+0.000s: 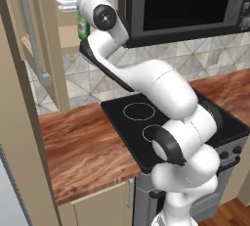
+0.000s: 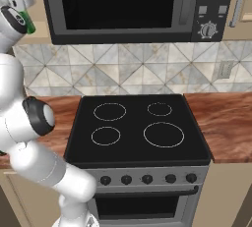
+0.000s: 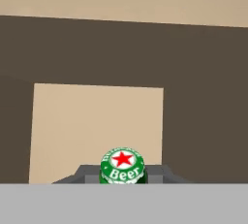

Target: Pick the beer from the counter and place it in the open cabinet.

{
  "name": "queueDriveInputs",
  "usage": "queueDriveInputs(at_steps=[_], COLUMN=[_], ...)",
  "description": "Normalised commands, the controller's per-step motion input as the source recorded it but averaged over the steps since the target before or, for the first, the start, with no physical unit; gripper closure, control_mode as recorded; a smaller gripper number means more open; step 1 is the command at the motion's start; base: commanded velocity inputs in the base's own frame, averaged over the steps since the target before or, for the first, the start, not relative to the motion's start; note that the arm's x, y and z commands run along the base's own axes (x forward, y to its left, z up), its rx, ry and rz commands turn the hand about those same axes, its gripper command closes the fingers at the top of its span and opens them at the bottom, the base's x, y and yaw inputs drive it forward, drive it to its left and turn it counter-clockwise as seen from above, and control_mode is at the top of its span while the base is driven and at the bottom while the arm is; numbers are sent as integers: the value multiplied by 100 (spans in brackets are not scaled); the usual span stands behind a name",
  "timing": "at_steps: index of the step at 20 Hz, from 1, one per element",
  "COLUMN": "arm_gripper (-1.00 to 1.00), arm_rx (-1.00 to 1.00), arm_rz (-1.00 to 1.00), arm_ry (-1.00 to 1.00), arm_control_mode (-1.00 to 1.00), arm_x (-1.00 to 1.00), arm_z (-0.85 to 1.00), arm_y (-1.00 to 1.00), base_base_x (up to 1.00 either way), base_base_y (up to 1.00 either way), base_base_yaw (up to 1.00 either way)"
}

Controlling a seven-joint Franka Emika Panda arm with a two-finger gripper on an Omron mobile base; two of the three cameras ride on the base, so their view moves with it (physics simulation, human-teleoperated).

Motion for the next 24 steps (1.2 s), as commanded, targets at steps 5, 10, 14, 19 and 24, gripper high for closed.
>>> queueDriveInputs(at_steps=[5, 10, 14, 19, 24], arm_gripper=[100, 100, 100, 100, 100], arm_rx=[0, 0, -2, -11, -6], arm_rz=[0, 0, 0, 0, 0], arm_ry=[1, 0, 0, 1, 0], arm_control_mode=[-100, -100, -100, -100, -100], arm_x=[60, 27, 11, 38, 33], arm_z=[-19, -15, -7, -39, -30], arm_y=[0, 0, 0, 0, 0], base_base_x=[0, 0, 0, 0, 0], base_base_y=[0, 0, 0, 0, 0], base_base_yaw=[0, 0, 0, 0, 0])
